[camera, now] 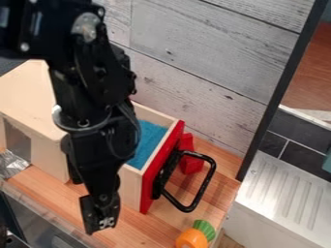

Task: Close the drawer

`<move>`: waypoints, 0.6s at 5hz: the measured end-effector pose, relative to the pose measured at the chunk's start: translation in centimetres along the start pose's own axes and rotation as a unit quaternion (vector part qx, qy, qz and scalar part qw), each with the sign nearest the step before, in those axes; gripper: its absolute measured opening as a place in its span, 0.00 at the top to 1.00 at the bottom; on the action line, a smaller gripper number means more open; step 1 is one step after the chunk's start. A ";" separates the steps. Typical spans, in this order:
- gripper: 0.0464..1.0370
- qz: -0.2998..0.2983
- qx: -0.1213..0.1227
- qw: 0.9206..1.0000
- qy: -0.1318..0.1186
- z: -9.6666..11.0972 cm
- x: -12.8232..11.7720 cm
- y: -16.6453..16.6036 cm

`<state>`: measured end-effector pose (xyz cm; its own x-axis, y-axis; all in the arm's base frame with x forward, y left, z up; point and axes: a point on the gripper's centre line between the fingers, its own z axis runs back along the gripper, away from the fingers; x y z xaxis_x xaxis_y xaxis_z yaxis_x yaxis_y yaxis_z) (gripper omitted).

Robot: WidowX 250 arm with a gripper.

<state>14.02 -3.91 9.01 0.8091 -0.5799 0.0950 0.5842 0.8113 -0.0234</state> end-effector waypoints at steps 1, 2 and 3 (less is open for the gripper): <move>0.04 -0.002 0.000 1.000 0.002 -0.2 -0.1 0.0; 0.04 -0.108 0.014 0.993 0.037 -2.1 1.4 0.9; 0.04 -0.229 0.018 0.972 0.046 -4.0 4.2 2.4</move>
<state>19.07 -4.71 5.38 0.4673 -0.8841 -0.0014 0.8836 0.4669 0.0351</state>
